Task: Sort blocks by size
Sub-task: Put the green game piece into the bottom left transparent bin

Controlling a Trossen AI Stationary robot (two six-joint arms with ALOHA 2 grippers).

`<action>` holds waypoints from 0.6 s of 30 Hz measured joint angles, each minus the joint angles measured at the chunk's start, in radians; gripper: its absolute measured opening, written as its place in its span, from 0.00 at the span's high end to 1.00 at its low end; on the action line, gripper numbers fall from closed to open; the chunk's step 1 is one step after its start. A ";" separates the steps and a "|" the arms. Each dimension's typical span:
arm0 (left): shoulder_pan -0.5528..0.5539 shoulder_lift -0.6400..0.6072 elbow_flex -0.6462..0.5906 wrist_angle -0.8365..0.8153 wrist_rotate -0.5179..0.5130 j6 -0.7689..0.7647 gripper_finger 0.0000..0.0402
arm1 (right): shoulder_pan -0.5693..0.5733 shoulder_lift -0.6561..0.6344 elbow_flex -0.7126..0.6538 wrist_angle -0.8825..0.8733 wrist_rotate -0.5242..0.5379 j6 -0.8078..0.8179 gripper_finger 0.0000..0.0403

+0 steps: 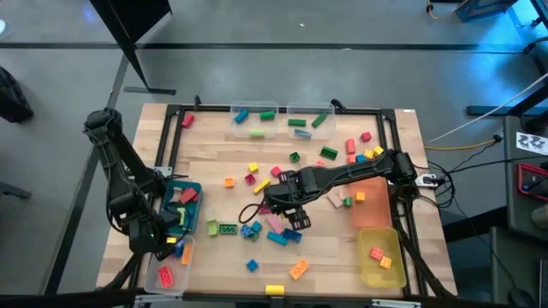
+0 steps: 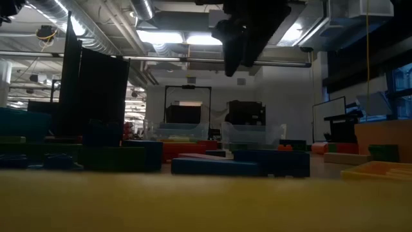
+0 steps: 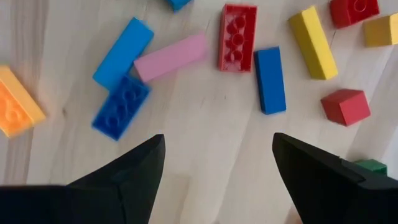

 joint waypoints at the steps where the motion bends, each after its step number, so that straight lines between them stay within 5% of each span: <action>1: 0.000 0.000 0.000 0.001 0.000 0.006 0.62 | 0.000 -0.005 0.000 -0.027 0.000 -0.002 0.26; 10: 0.026 0.000 -0.001 0.084 -0.008 0.063 0.62 | 0.001 -0.100 -0.001 -0.110 0.051 0.080 0.26; 18: 0.148 -0.001 -0.001 0.127 -0.235 0.278 0.65 | 0.001 -0.240 -0.150 -0.070 0.167 0.173 0.26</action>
